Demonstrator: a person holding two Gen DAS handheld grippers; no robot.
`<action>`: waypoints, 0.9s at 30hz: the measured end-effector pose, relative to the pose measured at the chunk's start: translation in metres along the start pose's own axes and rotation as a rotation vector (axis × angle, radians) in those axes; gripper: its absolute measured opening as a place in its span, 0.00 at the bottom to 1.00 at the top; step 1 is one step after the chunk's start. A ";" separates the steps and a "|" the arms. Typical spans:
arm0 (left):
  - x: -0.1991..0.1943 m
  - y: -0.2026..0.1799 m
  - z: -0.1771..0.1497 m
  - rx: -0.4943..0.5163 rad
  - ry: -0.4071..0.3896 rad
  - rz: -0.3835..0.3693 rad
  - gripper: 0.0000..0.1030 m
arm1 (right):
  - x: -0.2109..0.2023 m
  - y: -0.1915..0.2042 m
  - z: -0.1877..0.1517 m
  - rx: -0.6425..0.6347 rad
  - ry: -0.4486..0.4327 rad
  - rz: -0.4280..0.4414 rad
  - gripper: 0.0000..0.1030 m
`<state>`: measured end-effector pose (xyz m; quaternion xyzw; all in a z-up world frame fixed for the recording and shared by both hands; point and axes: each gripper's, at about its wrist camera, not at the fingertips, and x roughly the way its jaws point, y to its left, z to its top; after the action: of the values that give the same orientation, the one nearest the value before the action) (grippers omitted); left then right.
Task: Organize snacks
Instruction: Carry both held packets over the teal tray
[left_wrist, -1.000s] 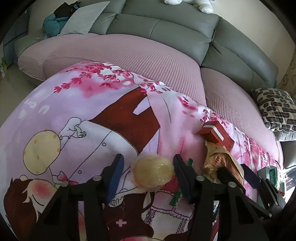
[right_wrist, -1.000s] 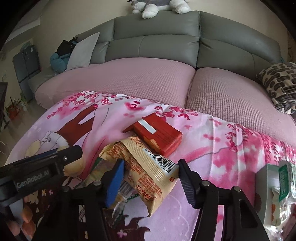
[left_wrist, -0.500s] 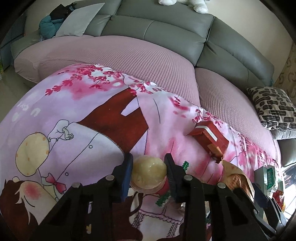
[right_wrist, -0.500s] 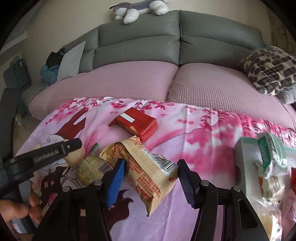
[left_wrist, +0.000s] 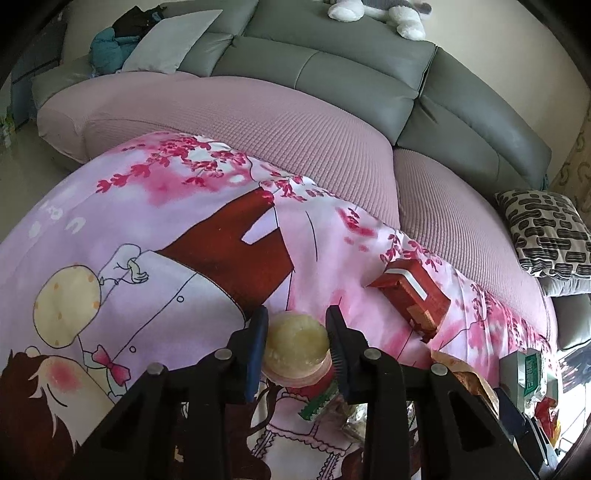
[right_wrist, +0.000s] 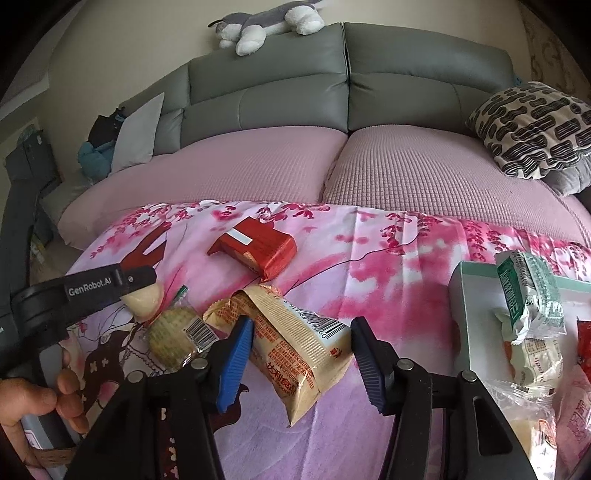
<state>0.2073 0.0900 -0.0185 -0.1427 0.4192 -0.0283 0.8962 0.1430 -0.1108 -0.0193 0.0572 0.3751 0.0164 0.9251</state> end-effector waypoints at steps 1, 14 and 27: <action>-0.001 -0.001 0.000 0.002 -0.003 0.003 0.32 | 0.000 -0.001 0.000 0.001 -0.001 0.006 0.54; -0.012 -0.017 0.003 0.044 -0.035 0.011 0.32 | -0.004 -0.010 0.001 0.033 -0.008 0.034 0.48; -0.033 -0.029 0.008 0.070 -0.095 0.000 0.32 | -0.030 -0.019 0.011 0.057 -0.079 0.038 0.48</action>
<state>0.1944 0.0698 0.0187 -0.1124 0.3750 -0.0360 0.9195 0.1289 -0.1327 0.0075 0.0912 0.3374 0.0212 0.9367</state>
